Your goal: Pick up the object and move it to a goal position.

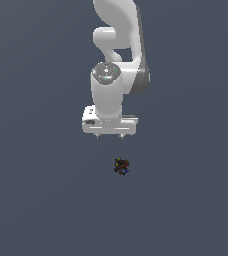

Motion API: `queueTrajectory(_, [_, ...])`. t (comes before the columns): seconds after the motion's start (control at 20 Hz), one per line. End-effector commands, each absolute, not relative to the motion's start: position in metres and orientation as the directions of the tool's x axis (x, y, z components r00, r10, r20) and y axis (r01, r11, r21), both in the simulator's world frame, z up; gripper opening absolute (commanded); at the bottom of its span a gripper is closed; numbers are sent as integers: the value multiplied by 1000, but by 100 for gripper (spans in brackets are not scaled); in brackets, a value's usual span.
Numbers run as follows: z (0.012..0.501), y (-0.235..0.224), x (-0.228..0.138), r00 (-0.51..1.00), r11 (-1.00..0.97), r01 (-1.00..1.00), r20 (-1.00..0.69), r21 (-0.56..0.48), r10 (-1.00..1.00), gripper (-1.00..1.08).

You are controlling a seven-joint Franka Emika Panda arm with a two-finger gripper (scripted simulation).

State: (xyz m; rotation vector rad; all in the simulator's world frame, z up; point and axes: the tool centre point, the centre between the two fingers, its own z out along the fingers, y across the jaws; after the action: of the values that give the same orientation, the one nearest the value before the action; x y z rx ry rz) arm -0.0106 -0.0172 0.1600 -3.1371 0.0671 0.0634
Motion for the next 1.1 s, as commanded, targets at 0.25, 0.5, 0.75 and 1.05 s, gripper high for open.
queueTrajectory(0.25, [158, 1, -12, 999, -1000, 0, -53, -1, 0, 100])
queueTrajectory(0.5, [158, 15, -14, 997, -999, 38, -64, -1, 38, 100])
queueTrajectory(0.75, [154, 15, -10, 998, -1000, 22, -60, -1, 22, 100])
queueTrajectory(1.05, [141, 20, 7, 998, -1000, -29, -48, 0, -29, 100])
